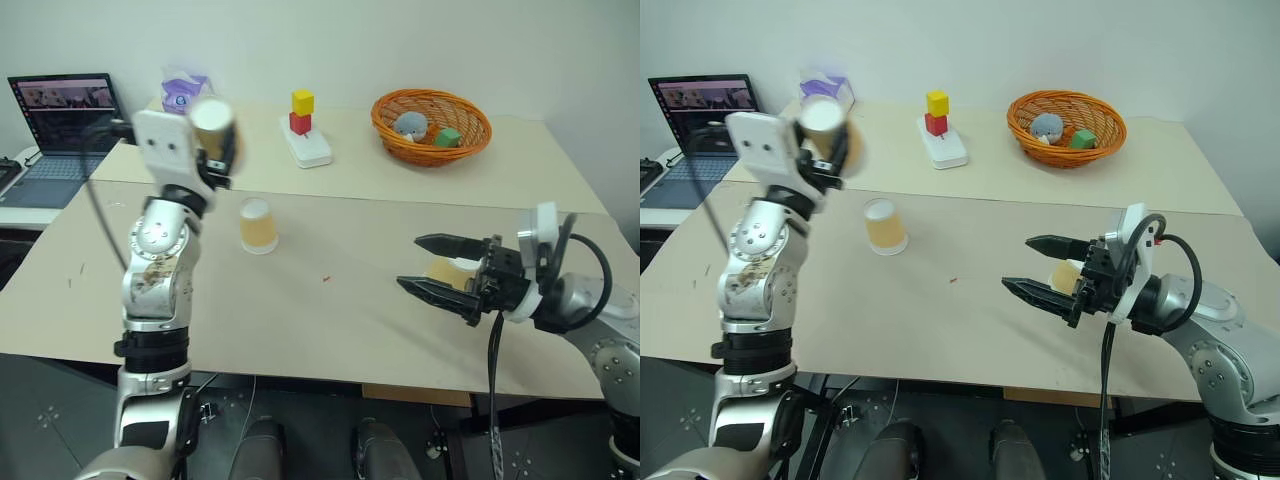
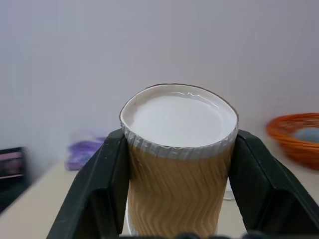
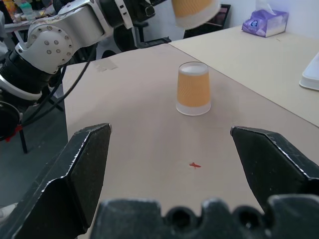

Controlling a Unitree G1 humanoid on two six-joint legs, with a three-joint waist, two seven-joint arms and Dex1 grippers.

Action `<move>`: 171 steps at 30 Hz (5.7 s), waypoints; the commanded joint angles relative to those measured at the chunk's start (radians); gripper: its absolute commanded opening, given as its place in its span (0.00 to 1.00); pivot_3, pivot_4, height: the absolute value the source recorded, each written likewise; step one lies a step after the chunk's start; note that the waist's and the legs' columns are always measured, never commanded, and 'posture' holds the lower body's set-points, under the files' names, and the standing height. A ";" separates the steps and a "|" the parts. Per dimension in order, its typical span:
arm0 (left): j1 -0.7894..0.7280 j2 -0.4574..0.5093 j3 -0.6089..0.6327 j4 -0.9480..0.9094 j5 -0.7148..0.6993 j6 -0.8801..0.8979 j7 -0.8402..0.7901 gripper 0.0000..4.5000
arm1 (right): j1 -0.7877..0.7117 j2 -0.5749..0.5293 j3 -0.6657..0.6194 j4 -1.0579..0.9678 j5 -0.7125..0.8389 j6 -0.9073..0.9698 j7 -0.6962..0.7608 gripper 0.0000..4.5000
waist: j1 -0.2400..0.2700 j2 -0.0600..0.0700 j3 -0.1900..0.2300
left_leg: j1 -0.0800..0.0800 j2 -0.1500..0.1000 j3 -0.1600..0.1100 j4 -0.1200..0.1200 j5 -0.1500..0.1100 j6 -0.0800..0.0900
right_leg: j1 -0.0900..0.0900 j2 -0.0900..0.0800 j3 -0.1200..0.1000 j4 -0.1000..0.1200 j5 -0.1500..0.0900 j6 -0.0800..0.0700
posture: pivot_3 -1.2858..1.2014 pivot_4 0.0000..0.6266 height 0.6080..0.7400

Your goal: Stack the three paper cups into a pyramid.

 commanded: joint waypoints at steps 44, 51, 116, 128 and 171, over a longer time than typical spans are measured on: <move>-0.059 -0.048 -0.318 0.446 0.015 -0.100 -0.653 0.63 | 0.283 -0.070 -0.230 -0.050 -0.037 -0.028 -0.009 1.00 | -0.016 0.001 0.001 | 0.001 0.000 0.000 -0.003 0.000 0.000 | 0.003 0.000 0.000 -0.006 0.001 0.002 | 0.52 0.24 0.44; -0.065 -0.061 -0.307 0.458 0.033 -0.105 -0.623 0.99 | 0.277 -0.071 -0.245 -0.045 -0.031 -0.022 0.002 1.00 | -0.016 0.001 0.001 | 0.001 0.000 -0.001 -0.003 0.000 0.000 | 0.003 0.000 0.000 -0.006 0.001 0.002 | 0.52 0.24 0.44; 0.006 -0.133 -0.017 0.132 0.107 0.246 0.234 0.99 | 0.213 -0.025 -0.186 -0.034 -0.014 -0.017 -0.023 1.00 | -0.001 0.001 0.001 | 0.005 -0.001 -0.001 -0.003 0.001 0.000 | 0.008 0.000 0.000 -0.008 0.002 0.003 | 0.52 0.24 0.44; 0.026 -0.133 -0.021 0.164 0.125 0.272 0.238 0.99 | 0.218 -0.028 -0.189 -0.038 -0.010 -0.014 -0.027 1.00 | -0.001 0.001 0.001 | 0.005 -0.001 -0.001 -0.003 0.001 0.000 | 0.008 0.000 0.000 -0.008 0.002 0.003 | 0.52 0.24 0.44; 0.122 0.214 -0.126 0.213 -0.120 -0.023 -0.730 0.60 | 0.201 -0.013 -0.171 -0.023 -0.034 -0.028 -0.023 1.00 | -0.002 0.002 0.001 | 0.005 -0.001 -0.001 -0.004 0.001 -0.001 | 0.009 0.000 0.000 -0.009 0.002 0.002 | 0.52 0.24 0.44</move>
